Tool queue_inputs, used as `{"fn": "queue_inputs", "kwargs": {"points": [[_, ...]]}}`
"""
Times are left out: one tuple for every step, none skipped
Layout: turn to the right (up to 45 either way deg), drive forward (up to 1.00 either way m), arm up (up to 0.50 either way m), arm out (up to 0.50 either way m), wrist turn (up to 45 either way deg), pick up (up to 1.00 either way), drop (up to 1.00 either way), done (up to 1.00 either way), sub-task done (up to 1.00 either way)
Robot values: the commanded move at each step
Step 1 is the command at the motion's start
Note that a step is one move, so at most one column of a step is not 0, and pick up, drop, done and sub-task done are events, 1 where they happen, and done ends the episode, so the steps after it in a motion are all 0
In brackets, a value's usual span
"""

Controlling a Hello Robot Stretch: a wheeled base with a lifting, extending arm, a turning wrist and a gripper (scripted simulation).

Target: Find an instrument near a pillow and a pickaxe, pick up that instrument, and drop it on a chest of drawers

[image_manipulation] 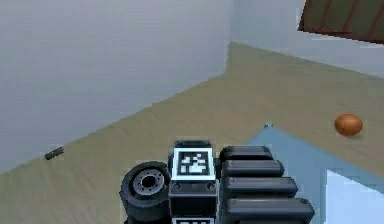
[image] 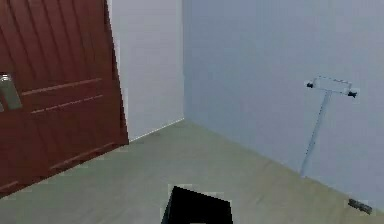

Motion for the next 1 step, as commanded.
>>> {"fn": "queue_inputs", "kwargs": {"points": [[42.0,0.0,0.0,0.0,0.0,0.0,0.0,0.0,0.0]]}}
